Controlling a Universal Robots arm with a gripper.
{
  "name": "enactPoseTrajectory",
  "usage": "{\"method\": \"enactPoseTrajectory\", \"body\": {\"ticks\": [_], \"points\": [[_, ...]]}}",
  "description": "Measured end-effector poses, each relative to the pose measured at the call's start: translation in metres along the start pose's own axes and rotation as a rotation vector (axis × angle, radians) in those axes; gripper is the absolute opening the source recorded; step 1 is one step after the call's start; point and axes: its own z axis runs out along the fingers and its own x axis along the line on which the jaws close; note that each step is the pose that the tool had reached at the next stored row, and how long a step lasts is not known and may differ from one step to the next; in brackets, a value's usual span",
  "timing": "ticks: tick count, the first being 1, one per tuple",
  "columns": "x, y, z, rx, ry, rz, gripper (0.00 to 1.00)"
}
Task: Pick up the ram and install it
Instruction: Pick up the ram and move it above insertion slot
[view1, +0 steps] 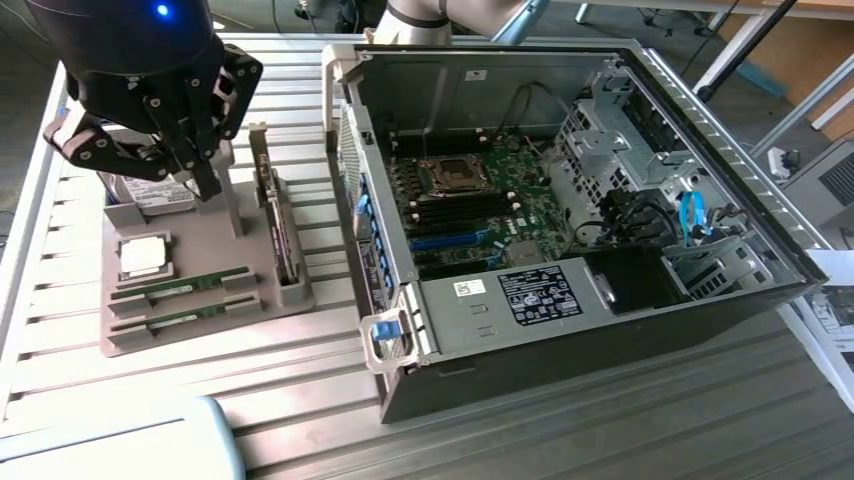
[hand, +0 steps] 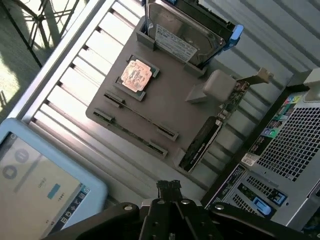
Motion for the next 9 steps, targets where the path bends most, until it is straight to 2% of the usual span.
{"method": "enactPoseTrajectory", "body": {"ticks": [7, 9], "points": [[0.0001, 0.0000, 0.0009, -0.0055, -0.0026, -0.109, 0.11], [0.0001, 0.0001, 0.0014, -0.0080, -0.0040, -0.155, 0.11]]}}
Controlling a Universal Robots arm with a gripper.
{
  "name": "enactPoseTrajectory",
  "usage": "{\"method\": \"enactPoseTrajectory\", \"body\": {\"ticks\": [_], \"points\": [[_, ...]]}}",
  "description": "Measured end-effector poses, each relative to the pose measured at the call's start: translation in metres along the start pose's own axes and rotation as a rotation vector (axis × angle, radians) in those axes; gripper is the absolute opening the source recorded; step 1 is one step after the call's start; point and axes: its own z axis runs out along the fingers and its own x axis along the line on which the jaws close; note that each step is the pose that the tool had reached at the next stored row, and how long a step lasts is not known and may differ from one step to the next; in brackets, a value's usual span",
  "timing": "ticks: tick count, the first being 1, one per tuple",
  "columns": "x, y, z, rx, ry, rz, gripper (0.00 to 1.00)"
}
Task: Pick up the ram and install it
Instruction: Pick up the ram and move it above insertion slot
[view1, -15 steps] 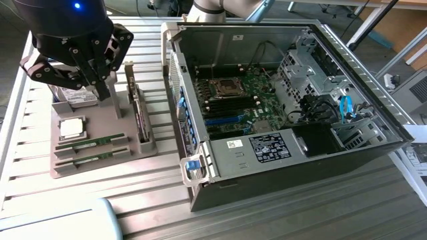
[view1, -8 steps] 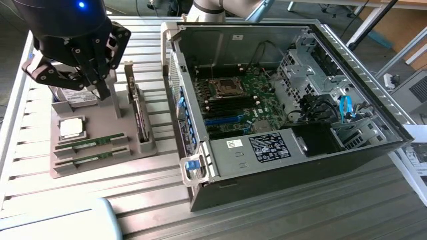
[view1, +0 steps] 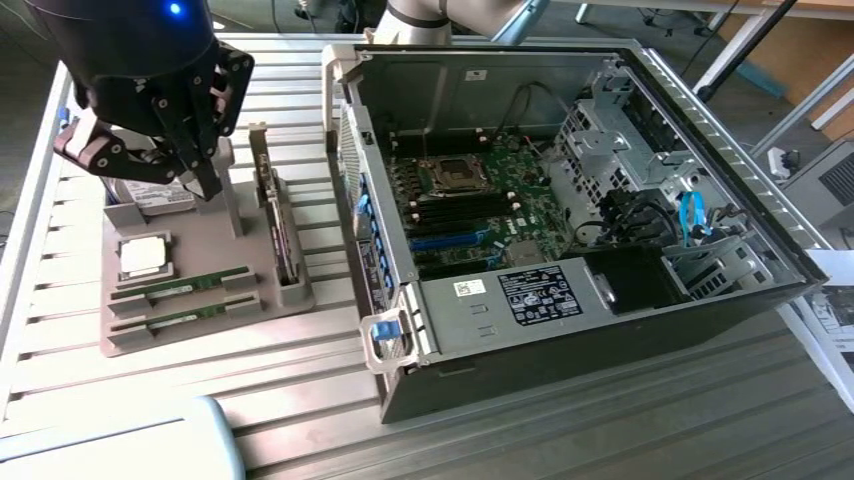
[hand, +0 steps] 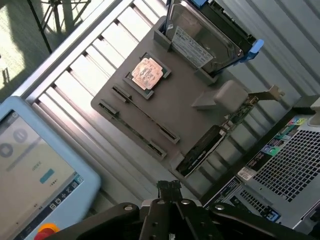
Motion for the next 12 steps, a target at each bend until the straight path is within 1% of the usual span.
{"method": "enactPoseTrajectory", "body": {"ticks": [3, 4, 12], "points": [[0.0001, 0.0001, 0.0006, -0.0015, -0.0007, -0.028, 0.11], [0.0001, 0.0001, 0.0011, -0.0026, -0.0013, -0.049, 0.11], [0.0000, 0.0005, 0.0034, -0.0079, -0.0040, -0.149, 0.11]]}}
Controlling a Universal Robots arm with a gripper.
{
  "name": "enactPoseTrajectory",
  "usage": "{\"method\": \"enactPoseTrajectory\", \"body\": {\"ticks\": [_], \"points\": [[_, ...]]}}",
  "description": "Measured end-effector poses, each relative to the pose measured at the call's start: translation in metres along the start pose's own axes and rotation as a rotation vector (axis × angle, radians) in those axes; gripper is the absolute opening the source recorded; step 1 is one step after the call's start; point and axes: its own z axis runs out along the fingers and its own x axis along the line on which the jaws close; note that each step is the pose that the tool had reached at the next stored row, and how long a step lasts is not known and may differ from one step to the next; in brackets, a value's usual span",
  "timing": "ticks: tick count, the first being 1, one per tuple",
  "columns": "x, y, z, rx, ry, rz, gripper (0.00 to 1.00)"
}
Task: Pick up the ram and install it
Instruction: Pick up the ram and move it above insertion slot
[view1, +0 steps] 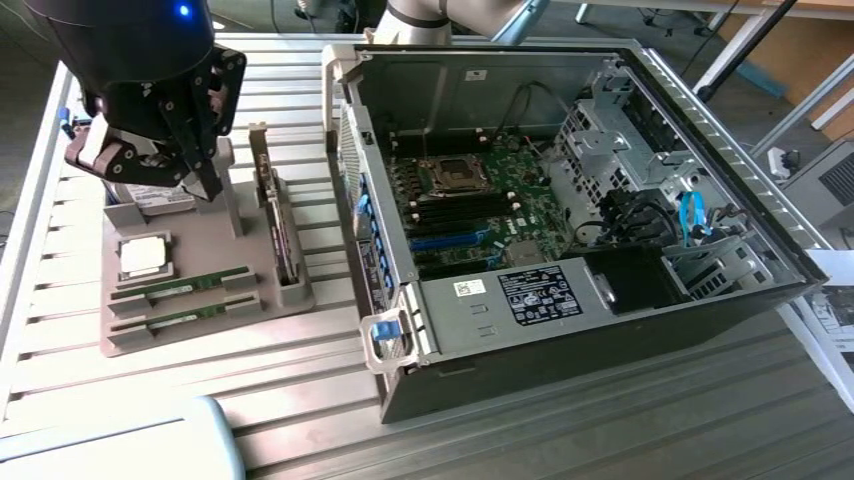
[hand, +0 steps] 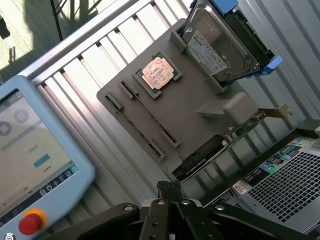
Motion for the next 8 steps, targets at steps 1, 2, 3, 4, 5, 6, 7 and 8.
{"method": "enactPoseTrajectory", "body": {"ticks": [1, 2, 3, 4, 5, 6, 7, 8], "points": [[0.0000, 0.0000, 0.0003, -0.0006, -0.0003, -0.011, 0.11], [0.0000, 0.0001, 0.0005, -0.0012, -0.0006, -0.023, 0.11], [-0.0001, 0.0001, 0.0008, -0.0018, -0.0010, -0.035, 0.11], [-0.0001, 0.0002, 0.0010, -0.0025, -0.0012, -0.047, 0.11], [-0.0001, 0.0002, 0.0013, -0.0031, -0.0016, -0.059, 0.11], [-0.0002, 0.0003, 0.0016, -0.0038, -0.0020, -0.071, 0.11], [-0.0003, 0.0003, 0.0019, -0.0044, -0.0023, -0.084, 0.11], [-0.0003, 0.0004, 0.0022, -0.0050, -0.0025, -0.094, 0.11]]}}
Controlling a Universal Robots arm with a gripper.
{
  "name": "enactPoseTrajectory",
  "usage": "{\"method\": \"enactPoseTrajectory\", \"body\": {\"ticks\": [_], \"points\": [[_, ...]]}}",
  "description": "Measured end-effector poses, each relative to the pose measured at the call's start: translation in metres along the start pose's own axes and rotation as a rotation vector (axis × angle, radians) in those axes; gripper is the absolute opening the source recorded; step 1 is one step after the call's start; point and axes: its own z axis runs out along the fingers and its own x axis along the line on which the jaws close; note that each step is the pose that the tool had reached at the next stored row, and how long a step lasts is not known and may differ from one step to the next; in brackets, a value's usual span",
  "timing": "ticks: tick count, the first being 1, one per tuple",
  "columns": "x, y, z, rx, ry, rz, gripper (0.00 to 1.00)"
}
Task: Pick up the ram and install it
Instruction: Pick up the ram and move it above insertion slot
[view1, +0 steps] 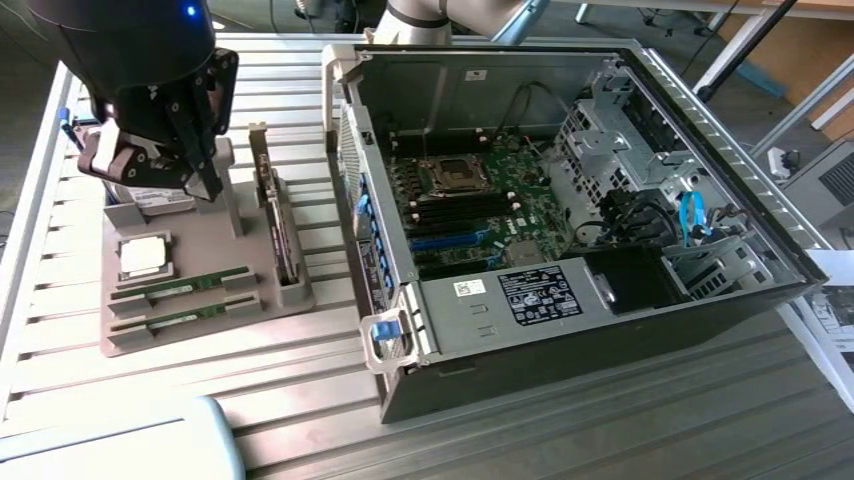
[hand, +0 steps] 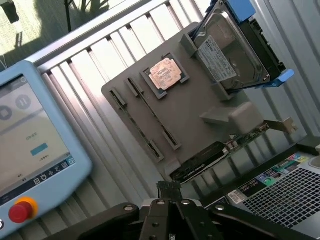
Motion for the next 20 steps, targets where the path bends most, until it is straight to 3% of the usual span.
{"method": "enactPoseTrajectory", "body": {"ticks": [20], "points": [[-0.0012, 0.0026, 0.0064, -0.0153, -0.0079, -0.291, 0.11]]}}
